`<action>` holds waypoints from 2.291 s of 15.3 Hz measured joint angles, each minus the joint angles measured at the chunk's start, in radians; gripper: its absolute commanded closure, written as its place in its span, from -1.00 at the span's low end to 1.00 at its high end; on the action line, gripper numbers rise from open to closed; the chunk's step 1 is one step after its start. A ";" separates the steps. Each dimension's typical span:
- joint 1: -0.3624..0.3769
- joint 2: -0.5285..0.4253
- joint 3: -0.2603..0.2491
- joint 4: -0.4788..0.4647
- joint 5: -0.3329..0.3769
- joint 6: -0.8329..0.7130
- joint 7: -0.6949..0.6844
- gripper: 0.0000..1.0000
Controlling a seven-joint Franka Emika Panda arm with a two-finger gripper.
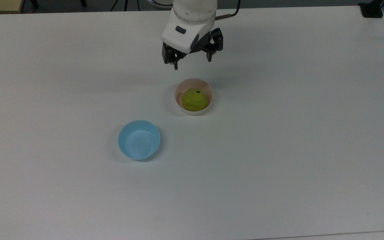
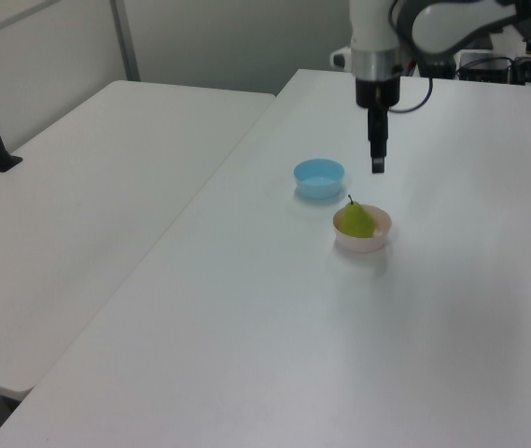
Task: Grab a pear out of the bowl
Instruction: 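Move the open gripper over the green pear in the pink bowl, then lower the gripper around the pear and close on it, then lift the pear out of the pink bowl and carry it aside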
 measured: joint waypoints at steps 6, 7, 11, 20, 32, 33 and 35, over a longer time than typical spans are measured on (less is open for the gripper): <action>0.008 0.069 0.000 -0.032 -0.005 0.091 0.000 -0.88; 0.008 0.080 0.000 -0.036 -0.013 0.106 -0.002 -0.88; 0.008 0.116 -0.001 -0.066 -0.044 0.181 -0.003 -0.78; 0.013 0.155 0.000 -0.078 -0.049 0.243 -0.004 -0.78; 0.021 0.174 0.000 -0.078 -0.053 0.271 -0.004 0.22; 0.021 0.174 0.000 -0.078 -0.053 0.271 -0.004 0.23; 0.021 0.173 0.000 -0.078 -0.053 0.271 -0.004 0.23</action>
